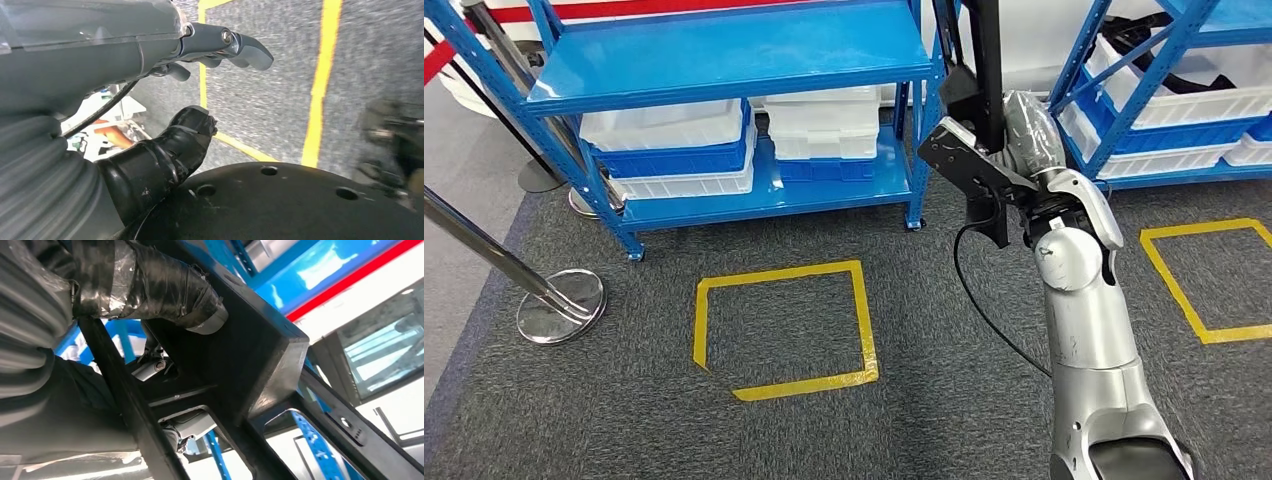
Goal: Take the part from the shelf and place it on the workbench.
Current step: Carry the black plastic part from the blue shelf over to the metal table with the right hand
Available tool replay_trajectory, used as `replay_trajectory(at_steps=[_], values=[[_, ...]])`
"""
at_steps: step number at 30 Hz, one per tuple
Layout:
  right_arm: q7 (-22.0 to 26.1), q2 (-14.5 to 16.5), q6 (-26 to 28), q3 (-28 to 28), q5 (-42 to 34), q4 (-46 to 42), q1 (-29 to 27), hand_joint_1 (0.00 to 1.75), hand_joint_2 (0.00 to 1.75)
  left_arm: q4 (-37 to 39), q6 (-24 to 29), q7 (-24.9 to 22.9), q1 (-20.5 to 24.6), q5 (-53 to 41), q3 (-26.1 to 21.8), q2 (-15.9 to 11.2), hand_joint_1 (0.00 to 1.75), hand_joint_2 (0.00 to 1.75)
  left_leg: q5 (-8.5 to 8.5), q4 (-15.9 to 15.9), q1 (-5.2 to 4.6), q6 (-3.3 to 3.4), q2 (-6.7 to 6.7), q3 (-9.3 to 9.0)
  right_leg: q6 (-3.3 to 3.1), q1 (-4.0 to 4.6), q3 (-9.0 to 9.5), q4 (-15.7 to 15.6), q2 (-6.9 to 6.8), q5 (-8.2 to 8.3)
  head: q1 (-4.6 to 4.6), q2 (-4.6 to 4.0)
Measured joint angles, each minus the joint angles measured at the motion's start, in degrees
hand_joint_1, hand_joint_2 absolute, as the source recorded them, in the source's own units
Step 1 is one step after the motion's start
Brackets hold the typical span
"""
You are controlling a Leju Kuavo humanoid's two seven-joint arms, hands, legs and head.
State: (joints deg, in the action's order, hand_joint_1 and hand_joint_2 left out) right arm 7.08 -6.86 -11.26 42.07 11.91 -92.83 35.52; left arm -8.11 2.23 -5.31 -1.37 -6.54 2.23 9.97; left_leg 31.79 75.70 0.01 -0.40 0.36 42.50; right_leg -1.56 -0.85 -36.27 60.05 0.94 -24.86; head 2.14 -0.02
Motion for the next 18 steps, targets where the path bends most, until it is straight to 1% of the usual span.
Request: replay_trajectory(at_steps=[1,2,3,4,5,6,7,8,9,10,11,12,13,14,15,16,17,18], values=[[0.0,0.0,-0.02,0.02,-0.13,0.03,0.0,1.75,1.75,0.0,0.0,0.0,0.03,0.11,0.0,0.0,0.0,1.75,-1.37,-0.48,-0.08,0.36,-0.2,-1.66,0.03,0.17,-1.08,0.14,0.55,0.75,-0.01,0.0],[0.0,0.01,-0.03,0.04,-0.28,0.05,0.02,1.75,1.75,0.0,0.0,0.0,0.07,0.21,0.0,-0.01,0.0,1.75,-2.74,-2.88,-0.21,0.99,-0.78,-4.26,0.05,0.32,-2.05,0.24,1.13,1.51,-0.01,0.0],[0.0,0.07,-0.04,0.04,-0.42,0.04,0.04,1.75,1.75,0.0,0.01,0.01,0.14,0.3,-0.01,-0.12,0.0,1.75,-3.09,-6.82,-0.46,1.97,-2.04,-7.63,0.13,0.35,-2.83,0.3,1.62,2.23,0.01,0.0],[0.01,0.16,-0.04,0.05,-0.51,0.01,0.12,1.75,1.75,0.0,0.02,0.02,0.17,0.35,-0.01,-0.18,0.0,1.75,-2.57,-11.55,-0.68,2.76,-3.32,-11.1,0.29,0.32,-3.36,0.27,2.11,2.93,0.02,0.0],[0.01,0.25,-0.03,0.05,-0.56,-0.02,0.21,1.75,1.75,0.0,0.02,0.03,0.17,0.36,-0.01,-0.22,0.0,1.75,-1.84,-15.16,-0.95,3.21,-4.35,-13.58,0.57,0.1,-3.62,0.05,2.52,3.66,0.03,0.0],[0.02,0.34,-0.03,0.06,-0.58,-0.03,0.3,1.75,1.75,0.0,0.02,0.04,0.17,0.36,-0.01,-0.25,0.0,1.75,-1.27,-17.63,-1.2,3.48,-4.95,-15.06,0.98,-0.22,-3.74,-0.35,2.95,4.44,-0.01,0.0],[0.03,0.36,-0.03,0.07,-0.6,-0.02,0.37,1.75,1.75,0.0,0.01,0.04,0.17,0.36,0.0,-0.18,0.0,1.75,-1.56,-19.03,-1.34,3.42,-4.66,-15.5,1.43,-0.39,-3.79,-0.94,3.51,5.32,-0.05,0.0],[0.03,0.31,-0.04,0.08,-0.61,0.03,0.39,1.75,1.75,0.01,-0.01,0.05,0.2,0.36,-0.01,-0.16,0.0,1.75,-2.54,-19.57,-1.26,3.41,-4.06,-15.28,1.78,-0.48,-3.88,-1.5,3.75,5.98,-0.08,0.0],[0.03,0.25,-0.04,0.1,-0.64,0.08,0.44,1.75,1.75,0.01,-0.04,0.08,0.31,0.36,-0.01,-0.13,0.0,1.75,-3.55,-20.39,-1.11,3.57,-3.38,-15.09,2.03,-0.38,-4.16,-1.67,3.38,5.72,-0.1,0.0],[0.03,0.19,-0.04,0.13,-0.67,0.13,0.53,1.75,1.75,0.02,-0.07,0.11,0.4,0.36,-0.01,-0.1,0.0,1.75,-4.59,-21.16,-0.89,3.68,-2.54,-14.71,2.21,-0.22,-4.63,-0.89,2.51,4.09,-0.08,0.0],[0.06,0.08,-0.04,0.17,-0.73,0.17,0.63,1.75,1.75,0.02,-0.1,0.15,0.44,0.37,-0.01,-0.01,0.0,1.75,-5.57,-21.56,-0.64,3.64,-1.65,-14.08,2.39,-0.18,-5.27,1.15,1.32,1.27,-0.07,0.0],[0.14,-0.1,-0.04,0.21,-0.88,0.19,0.71,1.75,1.75,0.02,-0.12,0.17,0.49,0.36,-0.01,0.09,0.0,1.75,-6.3,-21.54,-0.61,3.59,-0.84,-13.2,2.69,-0.28,-6.0,4.3,0.25,-2.03,-0.05,0.0],[0.43,-0.57,-0.04,0.25,-1.23,0.19,0.71,1.75,1.75,0.02,-0.13,0.17,0.48,0.35,-0.02,0.17,0.0,1.75,-6.93,-21.27,-0.52,3.49,-0.03,-12.14,3.08,-0.52,-6.68,8.2,-0.33,-4.67,-0.05,0.0],[0.89,-1.34,-0.07,0.25,-1.73,0.13,0.61,1.75,1.75,0.02,-0.14,0.18,0.48,0.33,-0.02,0.25,0.0,1.75,-7.43,-20.82,-0.4,3.26,0.75,-10.99,3.54,-0.81,-7.07,11.81,-0.59,-5.73,-0.05,0.0],[1.46,-2.3,-0.14,0.19,-2.29,0.01,0.46,1.75,1.75,0.02,-0.14,0.19,0.48,0.32,-0.02,0.27,0.0,1.75,-7.85,-20.22,-0.23,3.06,1.48,-9.78,4.02,-1.12,-6.96,14.29,-0.73,-5.24,-0.05,0.0],[2.06,-3.26,-0.26,0.06,-2.81,-0.14,0.33,1.75,1.75,0.02,-0.14,0.22,0.48,0.31,-0.02,0.28,0.0,1.75,-8.21,-19.48,-0.02,2.79,2.2,-8.5,4.52,-1.41,-6.1,15.2,-0.88,-3.7,-0.05,0.0],[2.54,-4.05,-0.5,-0.18,-3.16,-0.33,0.23,1.75,1.75,0.02,-0.11,0.27,0.47,0.33,-0.02,0.28,0.0,1.75,-8.47,-18.6,0.23,2.48,2.88,-7.23,5.08,-1.72,-4.27,14.18,-1.27,-1.98,-0.06,0.0],[2.86,-4.6,-0.8,-0.48,-3.37,-0.55,0.2,1.75,1.75,0.02,-0.05,0.32,0.46,0.36,-0.02,0.2,0.0,1.75,-8.64,-17.6,0.34,2.09,3.49,-6.06,5.76,-1.99,-1.54,11.32,-2.34,-1.66,-0.02,0.0]])
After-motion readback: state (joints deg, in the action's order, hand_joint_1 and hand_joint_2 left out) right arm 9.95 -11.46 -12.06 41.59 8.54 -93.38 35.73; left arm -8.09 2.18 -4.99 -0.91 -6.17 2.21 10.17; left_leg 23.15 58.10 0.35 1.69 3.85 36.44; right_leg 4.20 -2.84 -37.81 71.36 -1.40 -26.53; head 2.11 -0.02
